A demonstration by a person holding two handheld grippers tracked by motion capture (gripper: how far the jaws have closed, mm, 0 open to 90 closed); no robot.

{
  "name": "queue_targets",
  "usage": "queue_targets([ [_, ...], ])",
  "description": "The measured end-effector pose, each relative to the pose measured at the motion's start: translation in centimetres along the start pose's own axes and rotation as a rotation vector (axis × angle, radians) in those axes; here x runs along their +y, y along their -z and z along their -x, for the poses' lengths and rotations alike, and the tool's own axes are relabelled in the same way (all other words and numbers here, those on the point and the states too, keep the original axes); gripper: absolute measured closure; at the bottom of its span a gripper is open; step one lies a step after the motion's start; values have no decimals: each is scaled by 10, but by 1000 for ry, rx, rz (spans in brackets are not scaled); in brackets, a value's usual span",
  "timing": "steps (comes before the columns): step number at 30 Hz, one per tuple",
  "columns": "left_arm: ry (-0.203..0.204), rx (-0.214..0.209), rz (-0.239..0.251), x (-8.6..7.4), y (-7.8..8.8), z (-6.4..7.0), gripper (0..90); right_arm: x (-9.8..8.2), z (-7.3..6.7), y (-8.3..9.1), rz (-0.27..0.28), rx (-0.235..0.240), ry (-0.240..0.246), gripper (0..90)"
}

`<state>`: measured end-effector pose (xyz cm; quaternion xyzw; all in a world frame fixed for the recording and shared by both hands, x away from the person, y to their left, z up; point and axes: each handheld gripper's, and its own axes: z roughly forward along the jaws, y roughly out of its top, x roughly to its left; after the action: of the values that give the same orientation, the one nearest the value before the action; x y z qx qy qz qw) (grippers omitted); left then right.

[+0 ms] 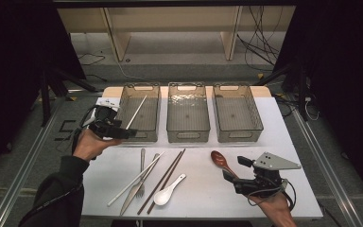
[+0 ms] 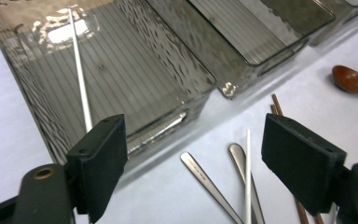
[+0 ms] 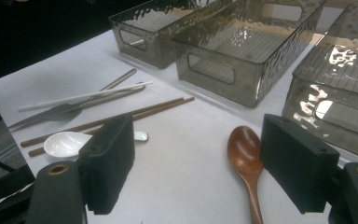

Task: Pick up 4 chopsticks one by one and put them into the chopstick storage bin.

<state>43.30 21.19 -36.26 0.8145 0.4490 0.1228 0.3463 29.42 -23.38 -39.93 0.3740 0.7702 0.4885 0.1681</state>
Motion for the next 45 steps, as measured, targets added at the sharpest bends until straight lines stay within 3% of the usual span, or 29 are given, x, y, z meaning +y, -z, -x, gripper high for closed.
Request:
queue_targets([
  [15,-45,-37,-24,-36,5,27,171,0,-1,0,-2,1,-1,276],
  [22,-85,-38,-137,-51,2,38,169,0,0,0,0,0,0,276],
  [29,-90,-39,-241,-63,-5,40,186,0,-1,0,-3,0,0,276],
  [34,-90,-28,-286,-71,-9,40,201,0,-1,0,-3,-1,0,276],
  [45,-110,-32,-400,-89,-25,40,351,-1,-1,-1,-4,-1,2,276],
])
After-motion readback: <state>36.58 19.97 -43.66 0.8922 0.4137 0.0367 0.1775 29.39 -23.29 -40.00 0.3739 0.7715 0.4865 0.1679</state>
